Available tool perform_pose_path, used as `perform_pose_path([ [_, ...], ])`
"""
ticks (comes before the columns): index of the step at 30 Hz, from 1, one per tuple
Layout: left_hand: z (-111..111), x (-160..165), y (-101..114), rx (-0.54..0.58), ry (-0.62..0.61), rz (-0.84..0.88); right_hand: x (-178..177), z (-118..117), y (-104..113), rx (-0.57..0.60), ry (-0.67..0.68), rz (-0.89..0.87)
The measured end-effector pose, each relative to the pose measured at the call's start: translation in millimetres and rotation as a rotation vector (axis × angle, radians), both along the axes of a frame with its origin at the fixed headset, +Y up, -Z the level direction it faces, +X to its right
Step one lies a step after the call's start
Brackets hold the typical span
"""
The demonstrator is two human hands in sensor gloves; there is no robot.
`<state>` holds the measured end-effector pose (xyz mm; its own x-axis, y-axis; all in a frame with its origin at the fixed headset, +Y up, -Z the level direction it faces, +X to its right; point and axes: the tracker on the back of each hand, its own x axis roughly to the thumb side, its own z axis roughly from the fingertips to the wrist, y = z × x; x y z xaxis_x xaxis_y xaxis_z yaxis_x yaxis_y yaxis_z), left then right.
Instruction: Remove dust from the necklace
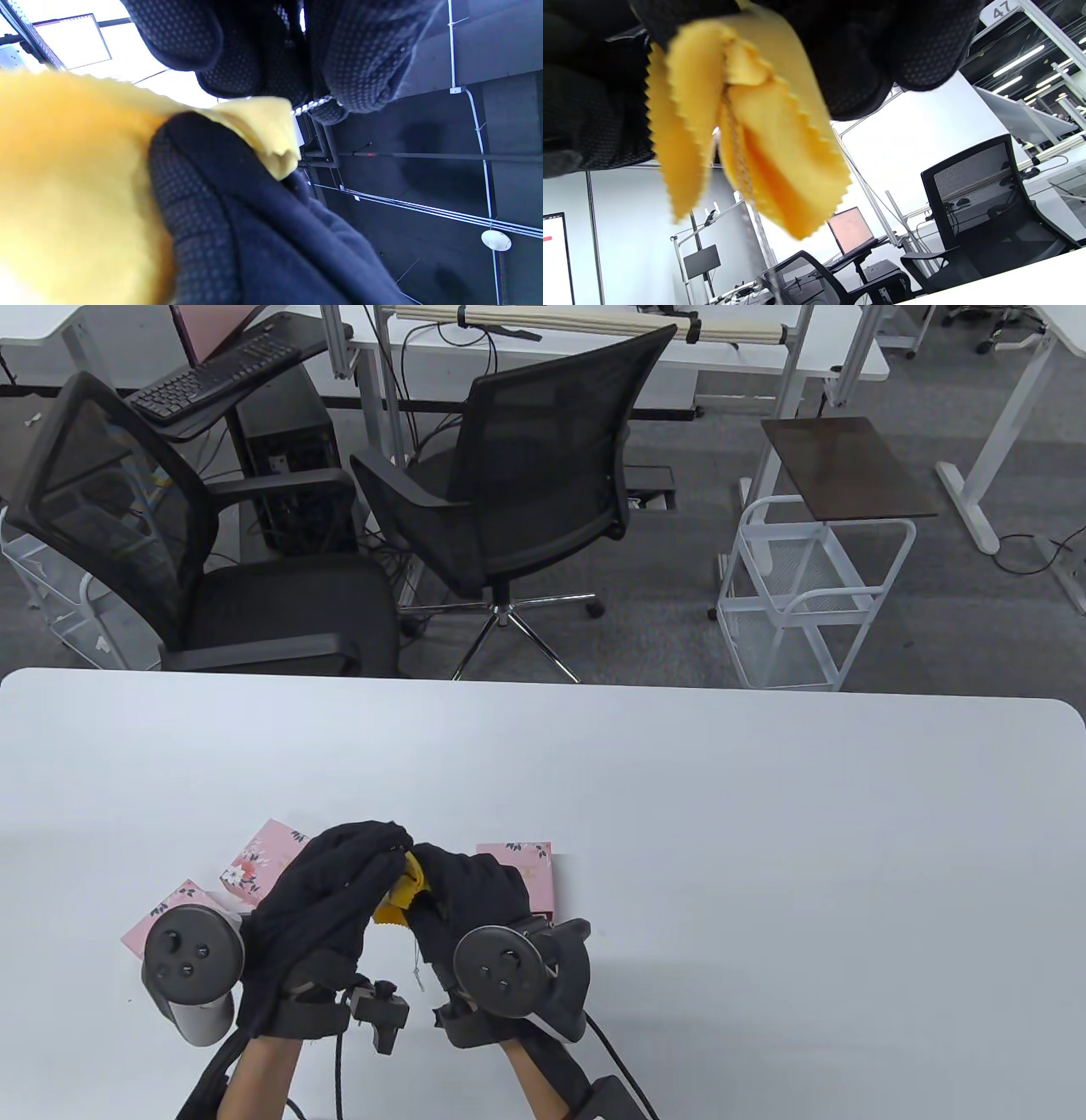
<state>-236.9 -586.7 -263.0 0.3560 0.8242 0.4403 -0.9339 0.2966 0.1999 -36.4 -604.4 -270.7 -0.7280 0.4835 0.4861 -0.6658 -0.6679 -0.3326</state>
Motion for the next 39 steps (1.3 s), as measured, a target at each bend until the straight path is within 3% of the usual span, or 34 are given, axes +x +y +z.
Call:
perform_pose_path([
  [39,8.5,1.6,6.7,0.044,-0.021,0.034,-13.2,-10.4,-22.3,-0.138,0.025,0.093],
])
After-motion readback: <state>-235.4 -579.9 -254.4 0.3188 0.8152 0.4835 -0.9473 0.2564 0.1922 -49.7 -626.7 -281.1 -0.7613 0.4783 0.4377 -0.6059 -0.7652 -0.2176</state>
